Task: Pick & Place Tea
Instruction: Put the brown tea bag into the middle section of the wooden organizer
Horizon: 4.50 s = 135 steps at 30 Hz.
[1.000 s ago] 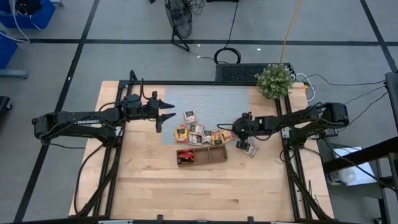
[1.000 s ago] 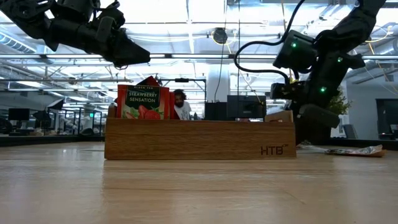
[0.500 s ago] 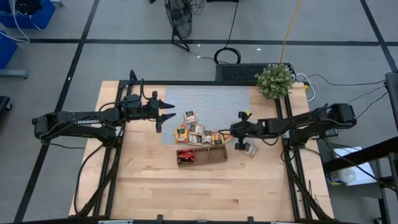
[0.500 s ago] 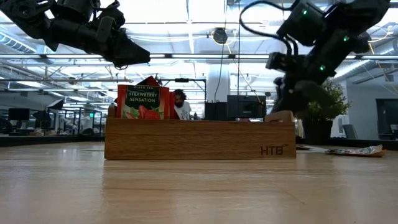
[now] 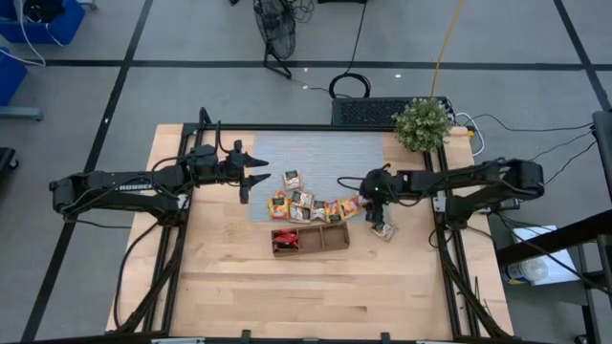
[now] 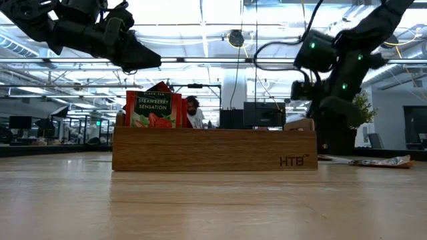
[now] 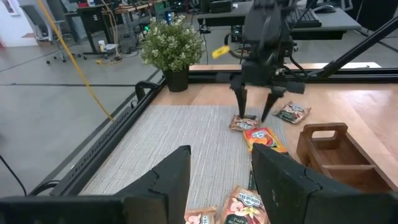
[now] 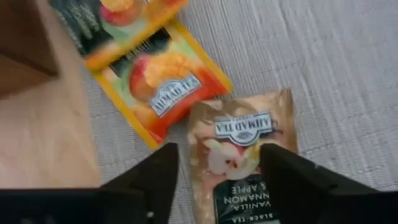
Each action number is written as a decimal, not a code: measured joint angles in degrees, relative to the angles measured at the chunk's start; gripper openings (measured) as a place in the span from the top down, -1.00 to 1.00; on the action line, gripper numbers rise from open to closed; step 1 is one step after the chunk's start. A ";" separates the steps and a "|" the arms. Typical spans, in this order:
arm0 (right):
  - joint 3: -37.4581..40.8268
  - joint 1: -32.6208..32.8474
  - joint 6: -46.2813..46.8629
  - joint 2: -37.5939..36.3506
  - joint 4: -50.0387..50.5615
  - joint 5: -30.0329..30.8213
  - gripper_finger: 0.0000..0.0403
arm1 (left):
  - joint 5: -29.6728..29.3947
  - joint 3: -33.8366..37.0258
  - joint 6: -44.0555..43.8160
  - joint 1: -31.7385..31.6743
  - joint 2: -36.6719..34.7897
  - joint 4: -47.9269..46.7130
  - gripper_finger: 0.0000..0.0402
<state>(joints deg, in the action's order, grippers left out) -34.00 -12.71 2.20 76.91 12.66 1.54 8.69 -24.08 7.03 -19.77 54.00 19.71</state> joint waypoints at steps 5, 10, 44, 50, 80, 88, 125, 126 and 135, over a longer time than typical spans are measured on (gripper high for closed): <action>0.81 -1.17 -1.78 4.90 -2.37 0.03 -0.22 | 0.02 0.00 0.00 0.00 0.00 -0.01 0.13; 0.75 -1.27 -1.61 7.09 -2.12 0.06 -0.02 | 0.01 0.00 -0.01 -0.01 0.00 -0.08 0.13; -1.62 9.26 13.65 14.67 -59.07 -31.57 0.99 | 0.00 0.00 0.00 -0.01 0.00 0.01 0.13; -8.30 13.18 11.94 24.27 -60.43 -31.40 0.99 | 0.00 0.00 0.00 0.00 0.00 0.01 0.13; -10.62 17.51 9.69 27.71 -55.40 -16.76 0.21 | 0.00 0.00 -0.02 0.00 -0.02 -0.08 0.13; -10.63 18.45 7.51 26.66 -47.17 -18.12 0.23 | 0.00 0.00 -0.01 -0.01 -0.02 -0.09 0.13; -32.91 14.16 -17.56 30.07 -10.91 -17.08 0.23 | 0.01 0.02 0.00 0.00 -0.02 0.06 0.13; -32.91 14.17 -17.55 30.05 -10.96 -17.20 0.23 | 0.00 0.02 0.00 0.00 -0.02 0.03 0.13; -32.91 14.18 -17.84 29.52 -11.08 -16.87 0.67 | 0.02 0.02 0.00 0.00 -0.02 0.04 0.13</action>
<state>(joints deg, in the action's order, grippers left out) -66.92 1.48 -15.63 106.43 1.58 -15.33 8.71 -24.05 7.03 -19.77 53.98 19.75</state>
